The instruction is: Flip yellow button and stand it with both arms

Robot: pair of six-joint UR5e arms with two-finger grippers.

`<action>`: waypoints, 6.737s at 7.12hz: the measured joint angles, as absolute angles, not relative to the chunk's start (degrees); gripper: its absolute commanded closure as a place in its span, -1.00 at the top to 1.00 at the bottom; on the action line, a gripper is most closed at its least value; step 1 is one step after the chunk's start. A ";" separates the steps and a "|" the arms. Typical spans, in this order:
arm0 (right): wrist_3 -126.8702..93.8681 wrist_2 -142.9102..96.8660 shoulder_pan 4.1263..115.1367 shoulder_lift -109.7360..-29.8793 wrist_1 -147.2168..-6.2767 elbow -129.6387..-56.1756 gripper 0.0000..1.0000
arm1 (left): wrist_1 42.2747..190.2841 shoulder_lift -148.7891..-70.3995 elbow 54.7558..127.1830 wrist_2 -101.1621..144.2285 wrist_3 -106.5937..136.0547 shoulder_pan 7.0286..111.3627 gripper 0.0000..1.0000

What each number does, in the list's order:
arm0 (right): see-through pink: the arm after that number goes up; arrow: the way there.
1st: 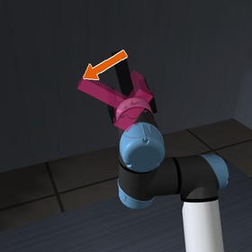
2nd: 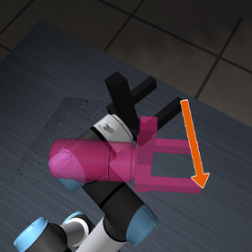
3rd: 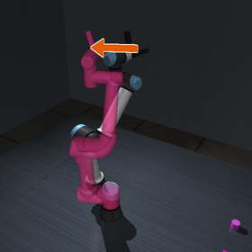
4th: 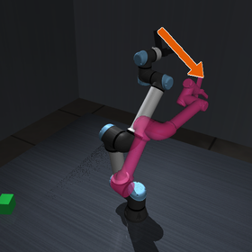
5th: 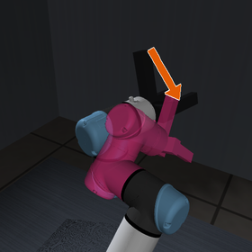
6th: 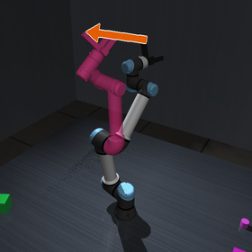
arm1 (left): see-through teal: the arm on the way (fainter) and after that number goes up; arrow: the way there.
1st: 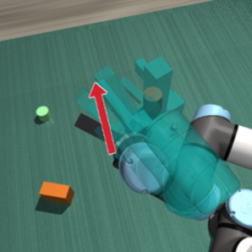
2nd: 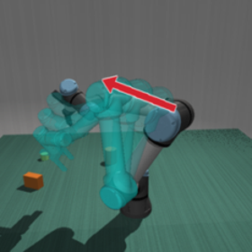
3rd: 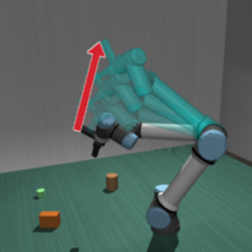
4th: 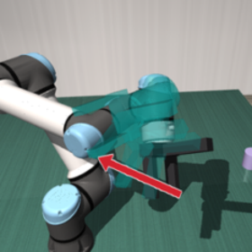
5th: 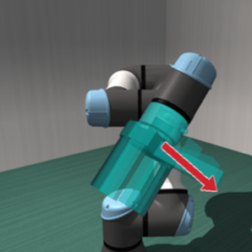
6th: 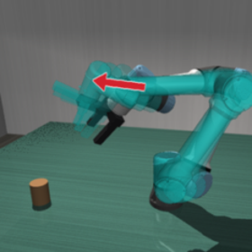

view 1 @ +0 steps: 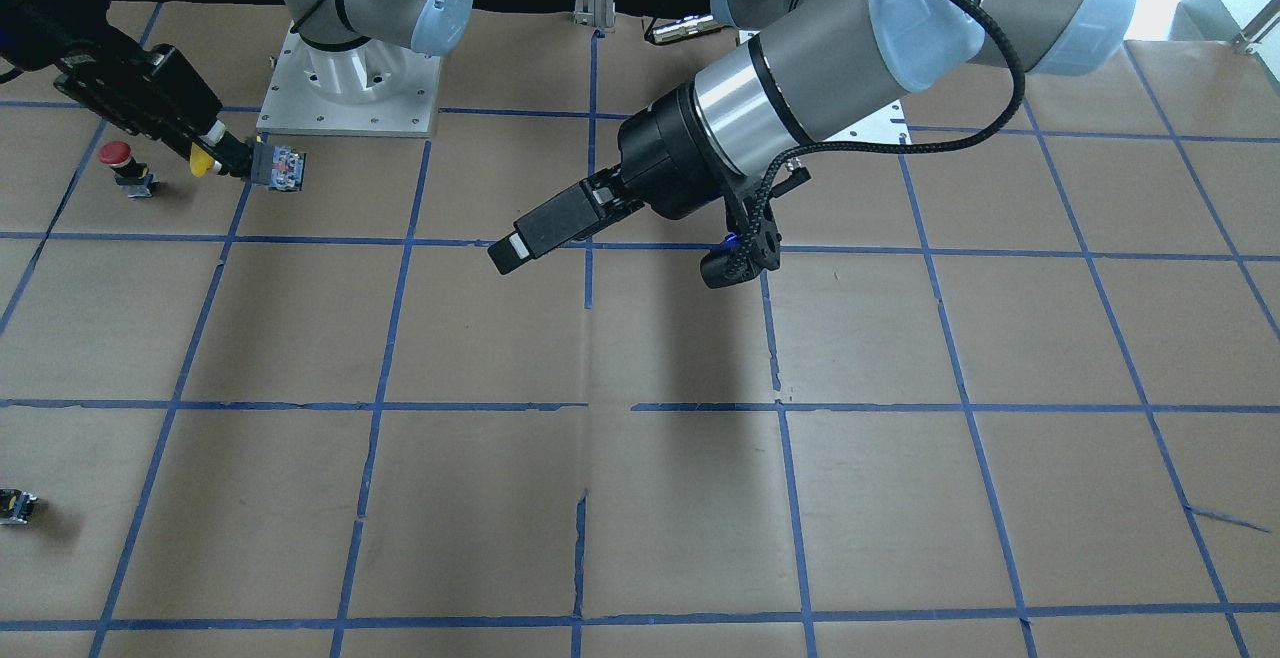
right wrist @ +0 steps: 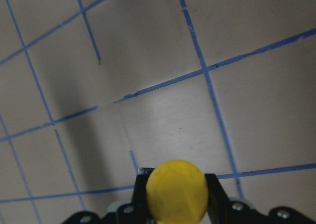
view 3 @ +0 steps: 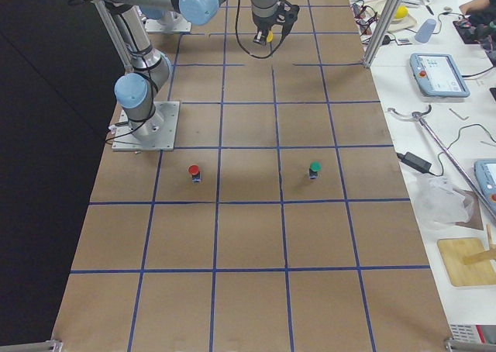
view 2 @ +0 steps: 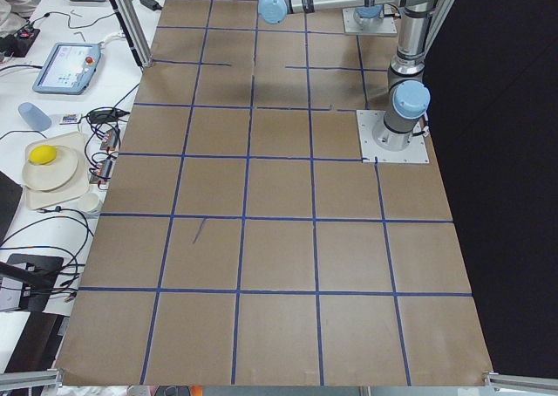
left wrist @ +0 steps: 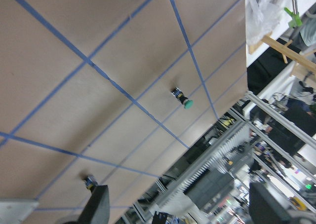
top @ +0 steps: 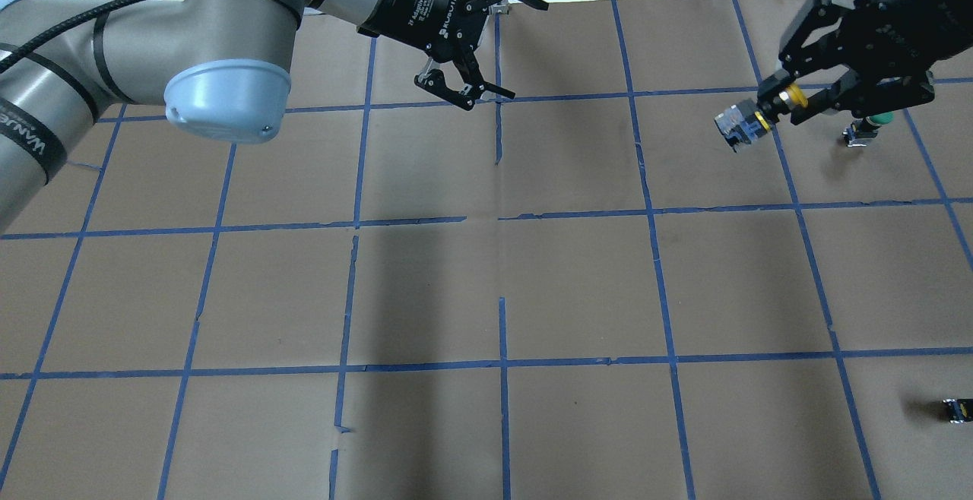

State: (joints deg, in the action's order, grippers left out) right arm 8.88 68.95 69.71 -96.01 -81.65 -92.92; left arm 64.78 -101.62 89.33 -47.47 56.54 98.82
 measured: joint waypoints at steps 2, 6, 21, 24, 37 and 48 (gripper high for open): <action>30.68 79.22 69.63 -96.02 -86.37 -96.33 -0.50 | 77.74 -100.34 87.70 -61.17 33.18 98.96 0.99; 64.33 80.73 60.39 -96.02 -99.26 -106.90 -0.49 | 96.49 -101.24 77.39 -86.47 0.91 98.41 0.99; 135.26 65.14 34.82 -74.76 -115.49 -112.67 -0.09 | 86.31 -89.65 88.91 -91.06 -0.97 90.44 1.00; 135.40 65.09 34.81 -73.88 -115.33 -112.68 1.00 | 86.31 -89.58 88.94 -91.05 -0.97 90.44 1.00; 34.53 81.59 62.82 -98.58 -89.29 -101.21 1.00 | 86.31 -88.64 89.88 -90.53 -1.06 90.16 1.00; -7.65 90.48 90.27 -100.29 -83.06 -98.40 1.00 | 86.42 -88.67 89.13 -90.61 -1.05 89.91 1.00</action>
State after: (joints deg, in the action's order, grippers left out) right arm -7.65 90.48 90.27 -100.29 -83.06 -98.40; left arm 86.42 -88.67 89.13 -90.61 -1.05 89.91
